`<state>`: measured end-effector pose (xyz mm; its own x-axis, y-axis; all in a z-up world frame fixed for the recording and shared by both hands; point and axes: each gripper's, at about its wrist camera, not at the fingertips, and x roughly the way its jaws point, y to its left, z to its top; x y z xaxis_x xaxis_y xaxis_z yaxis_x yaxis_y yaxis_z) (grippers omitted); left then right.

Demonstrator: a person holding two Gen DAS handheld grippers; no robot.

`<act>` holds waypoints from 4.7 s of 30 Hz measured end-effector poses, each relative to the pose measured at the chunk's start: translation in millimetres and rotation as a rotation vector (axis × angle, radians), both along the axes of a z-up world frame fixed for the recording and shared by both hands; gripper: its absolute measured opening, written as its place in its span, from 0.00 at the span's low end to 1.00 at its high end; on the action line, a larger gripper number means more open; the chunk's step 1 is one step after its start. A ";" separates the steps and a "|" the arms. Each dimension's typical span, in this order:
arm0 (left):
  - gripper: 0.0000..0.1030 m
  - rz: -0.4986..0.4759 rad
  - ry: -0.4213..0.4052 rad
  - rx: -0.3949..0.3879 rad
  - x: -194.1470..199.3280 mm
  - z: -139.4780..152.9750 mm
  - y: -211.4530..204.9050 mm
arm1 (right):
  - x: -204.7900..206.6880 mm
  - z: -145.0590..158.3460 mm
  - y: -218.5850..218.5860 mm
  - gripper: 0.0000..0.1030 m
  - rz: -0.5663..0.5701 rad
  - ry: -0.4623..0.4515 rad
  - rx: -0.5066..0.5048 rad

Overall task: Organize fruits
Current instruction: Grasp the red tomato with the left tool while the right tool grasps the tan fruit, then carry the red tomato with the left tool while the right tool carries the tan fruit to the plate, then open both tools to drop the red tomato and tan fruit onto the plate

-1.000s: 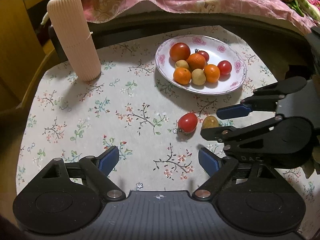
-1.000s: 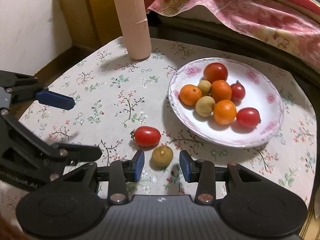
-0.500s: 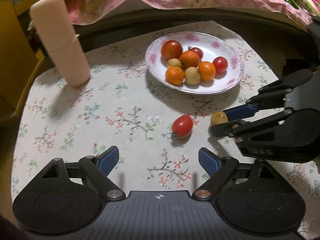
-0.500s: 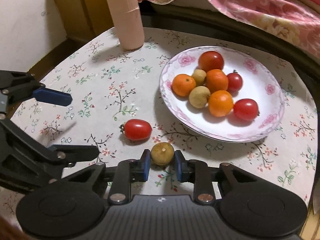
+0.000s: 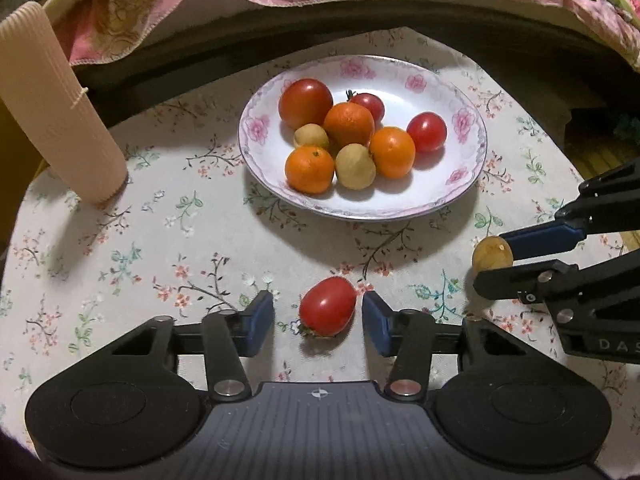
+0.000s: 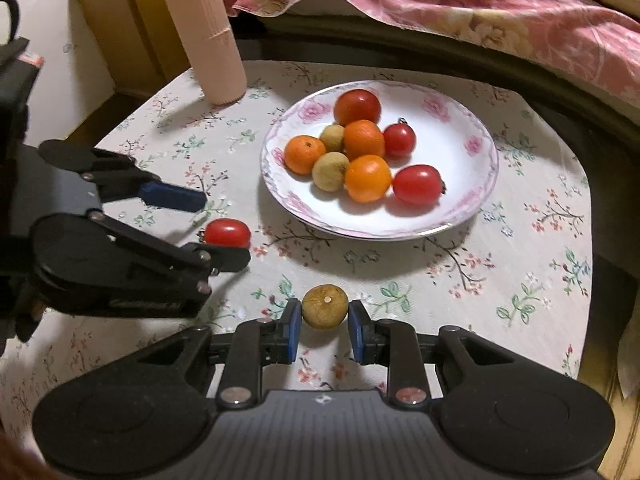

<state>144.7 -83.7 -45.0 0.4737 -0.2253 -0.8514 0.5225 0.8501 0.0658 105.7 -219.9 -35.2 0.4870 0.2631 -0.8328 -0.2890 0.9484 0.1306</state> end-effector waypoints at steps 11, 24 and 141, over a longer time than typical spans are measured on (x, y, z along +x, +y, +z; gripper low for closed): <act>0.36 -0.009 0.022 -0.006 -20.4 8.1 5.8 | -4.6 -0.5 0.4 0.26 -0.004 0.005 -0.009; 0.37 -0.024 0.089 0.015 -95.3 8.3 27.8 | -71.5 0.3 20.9 0.26 0.031 0.026 -0.010; 0.39 0.141 0.007 -0.152 62.0 39.6 -29.4 | 75.6 24.0 -25.1 0.27 -0.265 -0.081 0.004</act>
